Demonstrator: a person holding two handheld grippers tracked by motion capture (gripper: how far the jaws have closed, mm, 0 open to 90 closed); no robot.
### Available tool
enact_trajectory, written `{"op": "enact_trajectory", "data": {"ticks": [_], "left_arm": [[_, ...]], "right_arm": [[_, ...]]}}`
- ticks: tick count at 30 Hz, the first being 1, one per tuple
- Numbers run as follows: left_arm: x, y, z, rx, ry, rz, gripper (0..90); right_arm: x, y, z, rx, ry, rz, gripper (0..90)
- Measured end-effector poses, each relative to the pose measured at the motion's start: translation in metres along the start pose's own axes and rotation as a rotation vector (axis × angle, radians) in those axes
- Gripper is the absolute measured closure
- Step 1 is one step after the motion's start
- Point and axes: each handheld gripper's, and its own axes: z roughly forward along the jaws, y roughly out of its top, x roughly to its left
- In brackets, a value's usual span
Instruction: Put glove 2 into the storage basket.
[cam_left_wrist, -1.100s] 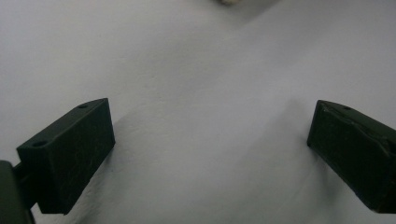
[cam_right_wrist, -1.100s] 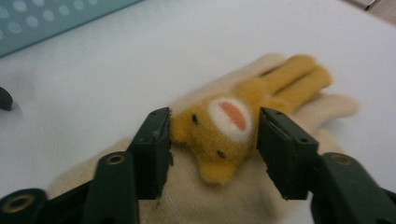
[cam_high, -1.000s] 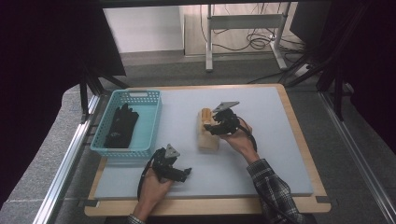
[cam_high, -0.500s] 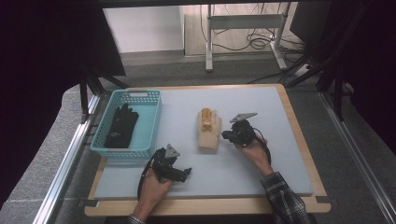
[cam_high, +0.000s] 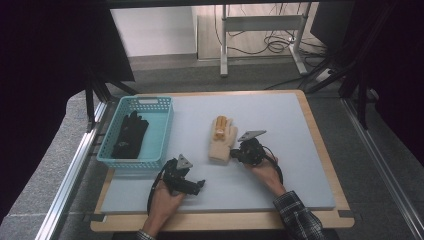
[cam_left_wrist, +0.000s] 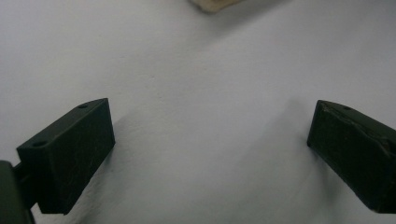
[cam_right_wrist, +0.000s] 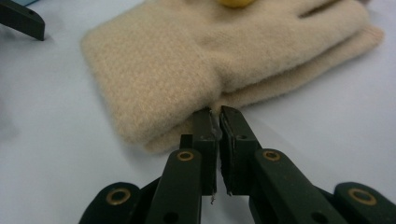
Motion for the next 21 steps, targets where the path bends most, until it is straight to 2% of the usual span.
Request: {"op": "enact_trajectory", "data": {"ticks": [12, 17, 21], "left_arm": [[0.0, 0.0, 0.0, 0.0, 0.0, 0.0, 1.0], [0.0, 0.0, 0.0, 0.0, 0.0, 0.0, 1.0], [0.0, 0.0, 0.0, 0.0, 0.0, 0.0, 1.0]], "right_arm": [[0.027, 0.018, 0.024, -0.003, 0.012, -0.044, 80.6], [0.029, 0.019, 0.027, -0.002, 0.01, -0.049, 79.1], [0.029, 0.019, 0.023, -0.003, 0.003, -0.057, 75.3]]}}
